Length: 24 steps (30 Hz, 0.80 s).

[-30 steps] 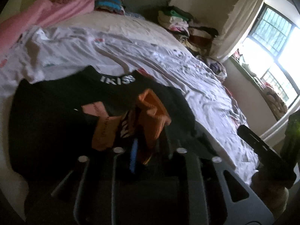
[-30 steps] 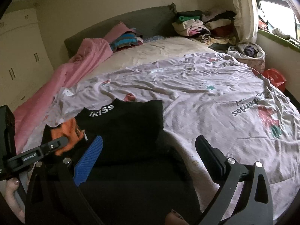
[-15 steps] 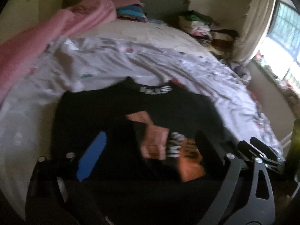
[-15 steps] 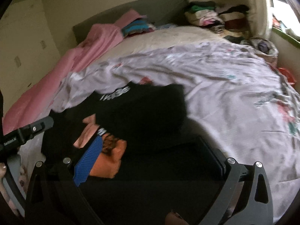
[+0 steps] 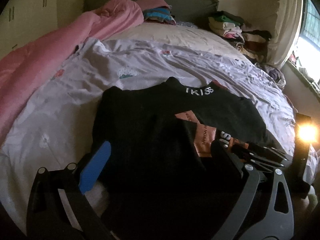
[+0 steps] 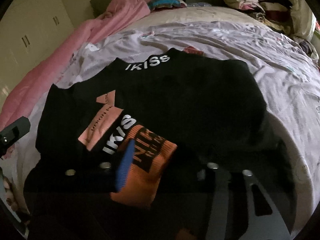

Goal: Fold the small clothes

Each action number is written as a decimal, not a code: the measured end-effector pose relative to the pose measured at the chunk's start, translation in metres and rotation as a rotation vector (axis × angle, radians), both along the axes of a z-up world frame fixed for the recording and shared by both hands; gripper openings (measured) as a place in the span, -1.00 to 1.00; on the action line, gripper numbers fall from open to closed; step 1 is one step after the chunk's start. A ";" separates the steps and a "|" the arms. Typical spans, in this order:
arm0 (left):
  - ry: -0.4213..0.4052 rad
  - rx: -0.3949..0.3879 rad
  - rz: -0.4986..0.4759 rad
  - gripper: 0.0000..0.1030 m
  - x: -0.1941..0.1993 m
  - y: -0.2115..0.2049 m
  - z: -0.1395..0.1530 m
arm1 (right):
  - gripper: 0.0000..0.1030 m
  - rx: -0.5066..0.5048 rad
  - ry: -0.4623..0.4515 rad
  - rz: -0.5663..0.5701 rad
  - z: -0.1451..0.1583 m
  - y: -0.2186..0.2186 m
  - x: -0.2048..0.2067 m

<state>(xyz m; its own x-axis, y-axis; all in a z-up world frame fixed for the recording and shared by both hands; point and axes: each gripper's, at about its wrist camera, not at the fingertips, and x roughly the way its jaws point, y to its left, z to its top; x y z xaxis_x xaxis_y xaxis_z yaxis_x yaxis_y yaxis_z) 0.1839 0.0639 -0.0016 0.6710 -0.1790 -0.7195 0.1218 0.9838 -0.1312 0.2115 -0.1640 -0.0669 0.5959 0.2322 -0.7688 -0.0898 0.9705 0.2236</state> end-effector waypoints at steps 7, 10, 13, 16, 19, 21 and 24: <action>-0.001 -0.006 0.004 0.81 -0.001 0.004 -0.001 | -0.80 -0.044 -0.060 0.028 0.012 0.006 -0.005; -0.006 -0.004 0.008 0.81 -0.002 0.005 0.001 | -0.82 -0.047 -0.109 0.051 0.026 0.008 -0.012; -0.006 -0.011 0.015 0.81 -0.001 0.010 0.002 | -0.82 -0.077 -0.183 0.072 0.044 0.011 -0.019; -0.008 -0.020 0.021 0.81 -0.001 0.013 0.004 | -0.82 -0.116 -0.249 0.088 0.061 0.015 -0.025; 0.001 -0.049 0.032 0.81 0.001 0.019 0.004 | -0.83 -0.145 -0.290 0.106 0.077 0.016 -0.024; 0.003 -0.061 0.035 0.81 0.001 0.022 0.005 | -0.83 -0.181 -0.325 0.107 0.088 0.014 -0.023; -0.007 -0.047 0.053 0.81 0.000 0.027 0.006 | -0.83 -0.213 -0.358 0.106 0.101 0.011 -0.020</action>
